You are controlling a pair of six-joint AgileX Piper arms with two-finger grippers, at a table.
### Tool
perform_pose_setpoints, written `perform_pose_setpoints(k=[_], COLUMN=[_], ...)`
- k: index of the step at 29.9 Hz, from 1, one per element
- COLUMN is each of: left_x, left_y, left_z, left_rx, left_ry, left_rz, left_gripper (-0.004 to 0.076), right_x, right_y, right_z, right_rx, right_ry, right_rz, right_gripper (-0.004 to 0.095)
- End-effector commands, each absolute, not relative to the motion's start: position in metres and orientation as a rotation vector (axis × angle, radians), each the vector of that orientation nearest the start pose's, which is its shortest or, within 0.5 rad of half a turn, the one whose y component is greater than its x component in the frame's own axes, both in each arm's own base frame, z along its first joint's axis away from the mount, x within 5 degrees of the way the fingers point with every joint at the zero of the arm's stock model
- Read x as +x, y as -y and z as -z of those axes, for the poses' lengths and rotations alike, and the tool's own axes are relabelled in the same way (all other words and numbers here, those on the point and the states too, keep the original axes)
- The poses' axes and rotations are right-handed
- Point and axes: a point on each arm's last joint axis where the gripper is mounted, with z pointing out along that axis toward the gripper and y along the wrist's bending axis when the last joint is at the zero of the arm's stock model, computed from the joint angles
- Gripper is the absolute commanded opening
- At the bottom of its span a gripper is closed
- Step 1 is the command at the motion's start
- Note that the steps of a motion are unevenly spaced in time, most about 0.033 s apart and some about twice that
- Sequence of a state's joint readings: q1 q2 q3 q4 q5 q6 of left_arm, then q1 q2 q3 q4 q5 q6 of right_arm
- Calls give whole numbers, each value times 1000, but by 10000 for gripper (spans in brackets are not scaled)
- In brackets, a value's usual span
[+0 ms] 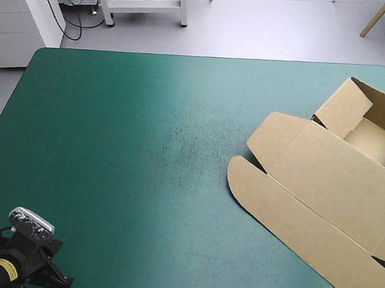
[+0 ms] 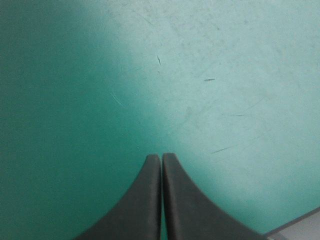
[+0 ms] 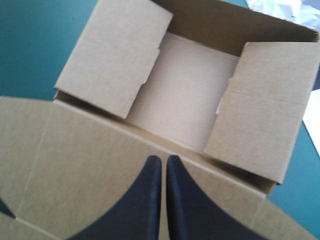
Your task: Fold the box
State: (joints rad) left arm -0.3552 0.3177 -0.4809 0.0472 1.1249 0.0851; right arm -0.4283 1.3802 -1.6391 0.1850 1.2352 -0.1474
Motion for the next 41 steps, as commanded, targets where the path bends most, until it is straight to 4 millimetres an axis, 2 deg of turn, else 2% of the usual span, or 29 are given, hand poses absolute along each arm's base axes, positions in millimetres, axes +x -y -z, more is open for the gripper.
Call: perform_pose_setpoints(k=[1, 6, 11, 15, 22, 28, 33, 41], left_x=[42, 42, 42, 42, 42, 42, 43, 43], left_y=[12, 12, 12, 12, 12, 12, 11, 11], left_z=[-270, -270, -270, -270, -270, -270, -270, -270], left_rx=[520, 520, 520, 519, 519, 520, 521, 521], left_ry=[-2333, -2333, -2333, -2333, -2333, -2333, -2331, -2331], left_rz=[80, 80, 80, 83, 83, 78, 61, 61], left_gripper=[-10, -10, -10, -10, -10, -10, -10, -10], right_x=[224, 188, 149, 118, 79, 52, 35, 32], right_y=[66, 31, 7, -4, -15, -23, -27, -28], right_z=[-458, -442, -423, -405, -374, -354, -345, -322], right_rx=[219, 96, -64, -125, -243, -351, -350, -347], right_ry=[-2340, -2360, -2362, -2325, -2266, -2183, -2090, -2125], right_rz=[14, -49, -78, -119, -141, -145, -140, -152], right_gripper=[-8, -19, -19, -19, -19, -19, -19, -19])
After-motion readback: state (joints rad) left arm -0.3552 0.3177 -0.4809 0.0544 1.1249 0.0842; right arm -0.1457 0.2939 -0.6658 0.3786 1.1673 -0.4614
